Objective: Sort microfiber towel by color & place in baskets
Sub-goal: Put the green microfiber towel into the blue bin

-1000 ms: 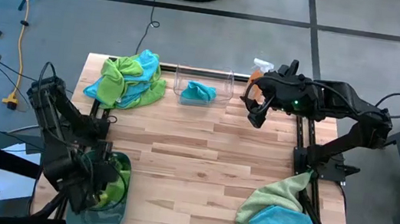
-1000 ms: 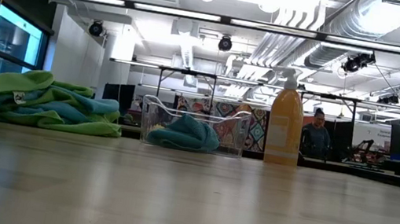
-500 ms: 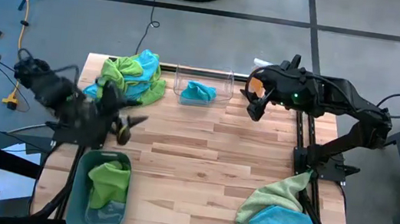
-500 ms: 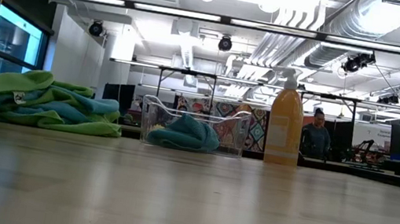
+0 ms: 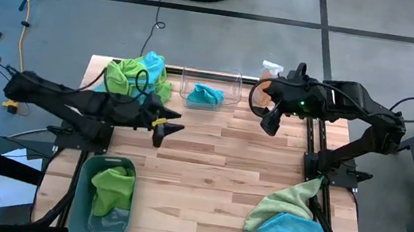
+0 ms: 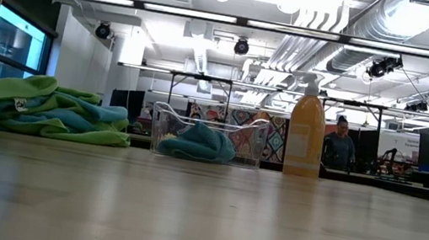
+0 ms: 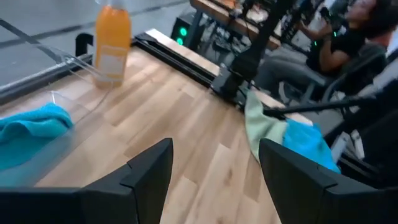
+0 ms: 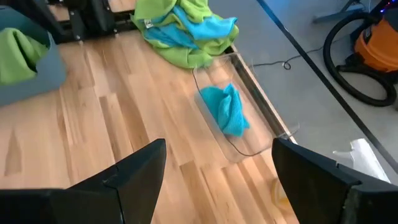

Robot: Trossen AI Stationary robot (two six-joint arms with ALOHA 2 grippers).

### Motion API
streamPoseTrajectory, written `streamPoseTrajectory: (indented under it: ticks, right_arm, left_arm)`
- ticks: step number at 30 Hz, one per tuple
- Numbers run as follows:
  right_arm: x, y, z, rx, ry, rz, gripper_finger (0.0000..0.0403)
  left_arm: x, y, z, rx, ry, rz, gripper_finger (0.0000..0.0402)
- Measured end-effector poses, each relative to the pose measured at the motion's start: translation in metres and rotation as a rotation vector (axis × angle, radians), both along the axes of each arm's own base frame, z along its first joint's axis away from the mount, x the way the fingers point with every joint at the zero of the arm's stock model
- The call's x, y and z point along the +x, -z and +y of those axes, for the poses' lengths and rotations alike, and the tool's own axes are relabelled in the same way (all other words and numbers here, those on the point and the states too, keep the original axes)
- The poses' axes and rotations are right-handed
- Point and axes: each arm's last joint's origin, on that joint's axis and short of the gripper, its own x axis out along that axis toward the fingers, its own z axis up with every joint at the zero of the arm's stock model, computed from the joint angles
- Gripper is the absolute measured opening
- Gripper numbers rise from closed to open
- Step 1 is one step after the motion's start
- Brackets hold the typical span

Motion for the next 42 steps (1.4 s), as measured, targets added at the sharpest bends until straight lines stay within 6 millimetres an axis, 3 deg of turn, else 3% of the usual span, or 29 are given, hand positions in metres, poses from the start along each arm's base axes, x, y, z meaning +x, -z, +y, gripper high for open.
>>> streamPoseTrajectory:
  ticks: [4,14,20,22,26,33,37,42]
  right_arm:
    - [0.000,0.000,0.000,0.015,0.015,-0.006,0.0291]
    - [-0.001,0.000,-0.014,0.108,0.215,-0.081,0.0291]
    - [-0.001,-0.002,-0.025,0.135,0.289,-0.130,0.0291]
    - [0.000,-0.003,-0.028,0.131,0.295,-0.141,0.0291]
    - [-0.002,-0.003,-0.038,0.107,0.315,-0.129,0.0291]
    - [-0.008,-0.003,-0.062,0.034,0.308,-0.071,0.0291]
    - [-0.012,-0.003,-0.074,0.011,0.311,-0.047,0.0291]
    - [-0.015,-0.003,-0.083,0.013,0.290,-0.031,0.0291]
  left_arm:
    - [0.002,0.008,0.017,0.058,-0.026,-0.006,0.0224]
    - [-0.002,0.004,0.078,0.168,-0.005,-0.015,0.0224]
    - [-0.009,0.006,0.095,0.143,0.028,0.000,0.0224]
    - [-0.017,0.009,0.098,0.153,-0.013,0.070,0.0224]
    - [-0.037,0.010,0.112,0.142,-0.266,0.315,0.0224]
    - [-0.056,0.001,0.149,0.079,-0.386,0.836,0.0224]
    - [-0.056,0.015,0.180,0.008,-0.465,1.093,0.0224]
    - [-0.047,0.045,0.217,-0.096,-0.494,1.227,0.0224]
